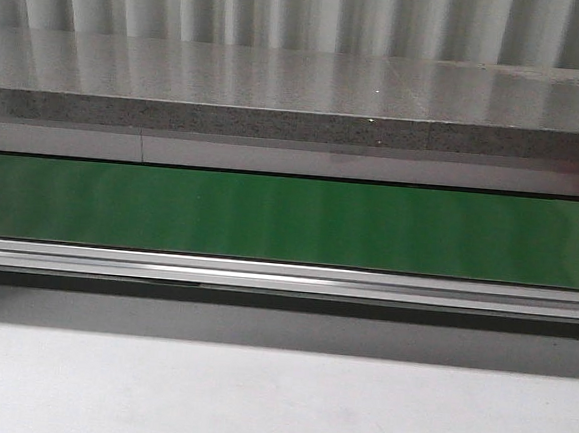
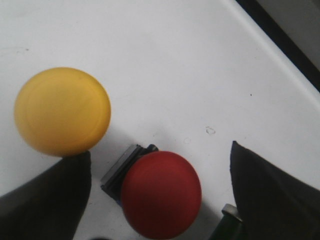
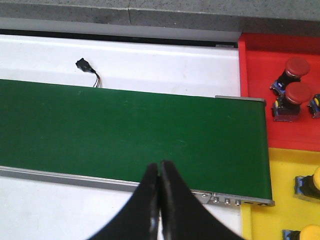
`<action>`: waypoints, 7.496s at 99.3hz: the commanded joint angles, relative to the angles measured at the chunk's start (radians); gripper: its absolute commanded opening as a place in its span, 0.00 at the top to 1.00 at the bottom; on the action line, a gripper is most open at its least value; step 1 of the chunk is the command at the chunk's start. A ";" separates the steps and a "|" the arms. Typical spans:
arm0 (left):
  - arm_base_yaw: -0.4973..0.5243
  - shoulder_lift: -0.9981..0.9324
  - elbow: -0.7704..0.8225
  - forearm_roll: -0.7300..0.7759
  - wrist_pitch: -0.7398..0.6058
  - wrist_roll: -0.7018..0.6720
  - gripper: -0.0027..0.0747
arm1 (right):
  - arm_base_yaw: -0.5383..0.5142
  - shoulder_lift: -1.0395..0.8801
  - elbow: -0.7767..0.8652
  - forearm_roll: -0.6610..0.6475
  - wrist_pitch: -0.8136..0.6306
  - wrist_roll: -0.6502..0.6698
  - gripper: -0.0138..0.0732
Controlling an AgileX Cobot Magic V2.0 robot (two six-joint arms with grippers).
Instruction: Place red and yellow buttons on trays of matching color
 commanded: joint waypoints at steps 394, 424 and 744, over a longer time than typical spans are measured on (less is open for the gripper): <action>0.100 0.060 -0.226 0.128 0.097 0.261 0.14 | 0.000 -0.007 -0.022 0.012 -0.057 -0.010 0.98; 0.100 0.072 -0.232 0.128 0.119 0.261 0.65 | 0.000 -0.007 -0.022 0.012 -0.057 -0.010 0.98; -0.192 -0.322 0.052 0.144 0.266 0.297 0.13 | 0.000 -0.007 -0.022 0.012 -0.057 -0.010 0.98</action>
